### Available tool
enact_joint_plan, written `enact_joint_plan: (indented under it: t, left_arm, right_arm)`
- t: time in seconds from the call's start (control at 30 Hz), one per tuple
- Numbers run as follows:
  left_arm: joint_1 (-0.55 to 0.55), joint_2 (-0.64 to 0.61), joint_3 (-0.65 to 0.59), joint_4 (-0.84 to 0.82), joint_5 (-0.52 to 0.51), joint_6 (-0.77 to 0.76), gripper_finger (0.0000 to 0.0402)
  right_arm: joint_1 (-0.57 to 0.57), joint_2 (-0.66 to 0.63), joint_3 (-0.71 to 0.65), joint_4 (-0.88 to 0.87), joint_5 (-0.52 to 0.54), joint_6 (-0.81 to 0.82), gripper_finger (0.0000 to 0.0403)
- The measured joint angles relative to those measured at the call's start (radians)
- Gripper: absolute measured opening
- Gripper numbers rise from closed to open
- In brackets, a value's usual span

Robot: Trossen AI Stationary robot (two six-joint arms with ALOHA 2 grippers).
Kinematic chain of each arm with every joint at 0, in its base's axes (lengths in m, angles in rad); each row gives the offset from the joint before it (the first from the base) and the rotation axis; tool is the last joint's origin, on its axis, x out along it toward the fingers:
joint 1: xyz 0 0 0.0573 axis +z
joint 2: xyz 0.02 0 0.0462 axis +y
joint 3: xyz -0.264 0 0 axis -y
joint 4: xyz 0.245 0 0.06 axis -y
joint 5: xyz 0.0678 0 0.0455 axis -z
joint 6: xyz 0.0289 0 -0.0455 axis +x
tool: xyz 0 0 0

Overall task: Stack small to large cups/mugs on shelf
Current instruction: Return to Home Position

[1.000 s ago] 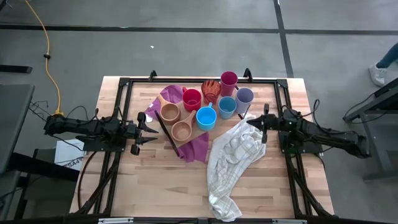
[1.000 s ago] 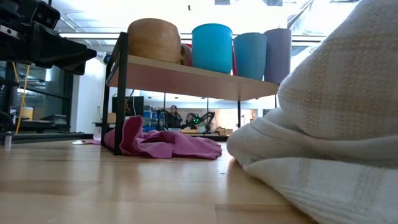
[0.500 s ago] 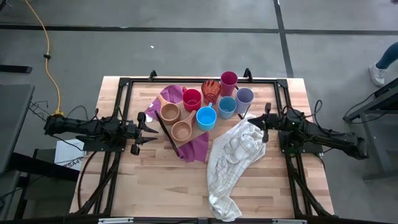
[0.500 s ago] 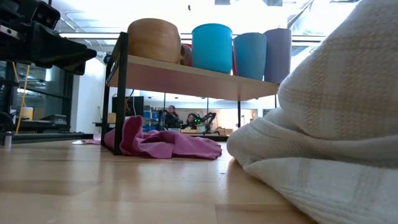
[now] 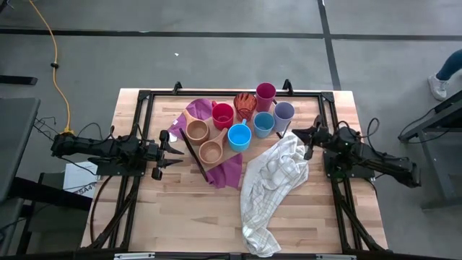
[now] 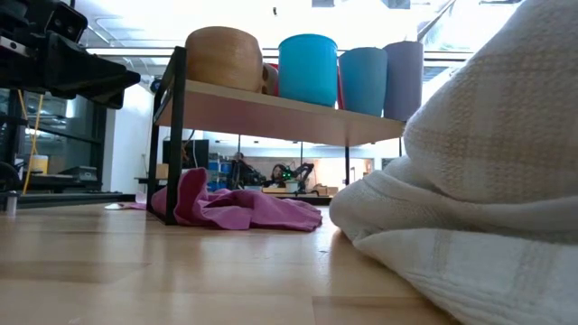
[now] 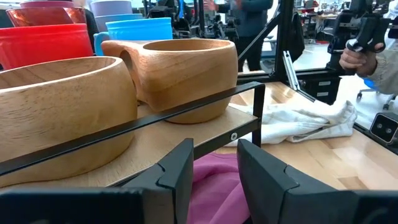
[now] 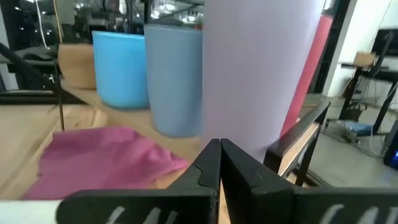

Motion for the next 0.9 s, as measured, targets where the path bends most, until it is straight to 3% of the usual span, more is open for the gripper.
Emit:
enact_joint_plan:
  t: [0.9]
  left_arm:
    - [0.000, 0.000, 0.000, 0.000, 0.000, 0.000, 0.0111]
  right_arm:
    - [0.000, 0.003, 0.001, -0.009, 0.013, 0.120, 0.0000]
